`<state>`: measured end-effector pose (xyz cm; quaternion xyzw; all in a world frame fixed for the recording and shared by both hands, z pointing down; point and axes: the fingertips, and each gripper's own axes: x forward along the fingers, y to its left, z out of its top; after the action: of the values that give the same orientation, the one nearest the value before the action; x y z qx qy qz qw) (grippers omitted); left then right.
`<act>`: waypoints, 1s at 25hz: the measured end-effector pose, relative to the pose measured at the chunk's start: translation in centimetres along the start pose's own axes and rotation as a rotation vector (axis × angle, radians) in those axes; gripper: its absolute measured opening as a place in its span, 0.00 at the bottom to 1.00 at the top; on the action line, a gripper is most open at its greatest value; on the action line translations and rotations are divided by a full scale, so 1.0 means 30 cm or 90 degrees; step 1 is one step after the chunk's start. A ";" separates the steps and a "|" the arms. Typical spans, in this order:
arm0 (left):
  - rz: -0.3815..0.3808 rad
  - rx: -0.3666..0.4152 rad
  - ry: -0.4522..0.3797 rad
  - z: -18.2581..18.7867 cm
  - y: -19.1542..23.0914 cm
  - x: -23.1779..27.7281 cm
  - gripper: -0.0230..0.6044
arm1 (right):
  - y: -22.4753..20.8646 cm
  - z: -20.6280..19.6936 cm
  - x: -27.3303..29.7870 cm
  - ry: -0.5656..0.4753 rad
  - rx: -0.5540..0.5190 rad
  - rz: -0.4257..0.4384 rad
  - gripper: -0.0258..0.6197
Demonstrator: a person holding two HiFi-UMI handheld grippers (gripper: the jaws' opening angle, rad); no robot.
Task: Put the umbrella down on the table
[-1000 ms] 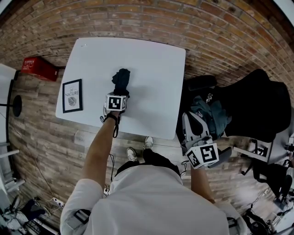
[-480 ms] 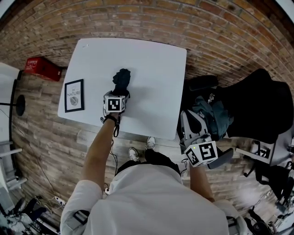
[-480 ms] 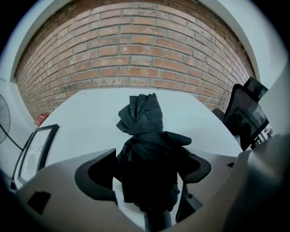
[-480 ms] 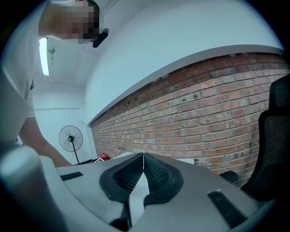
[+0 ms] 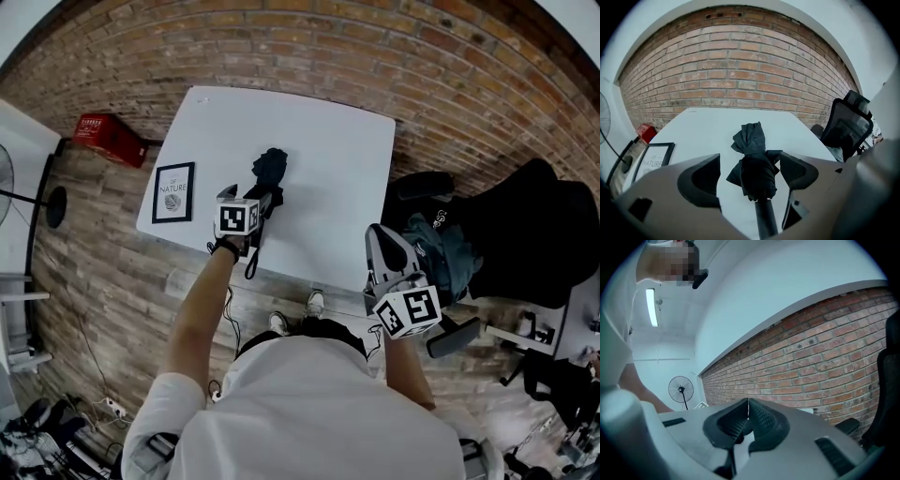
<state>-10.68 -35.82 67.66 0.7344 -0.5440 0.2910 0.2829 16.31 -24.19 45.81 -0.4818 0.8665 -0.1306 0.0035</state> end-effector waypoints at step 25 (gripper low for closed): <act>0.031 0.055 -0.232 0.160 0.060 -0.530 0.08 | 0.298 0.090 -0.130 -0.032 -0.063 0.027 0.07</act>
<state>-15.65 -29.70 52.92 0.7729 -0.5909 0.1831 0.1411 11.31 -17.04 40.68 -0.4663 0.8814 -0.0755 0.0042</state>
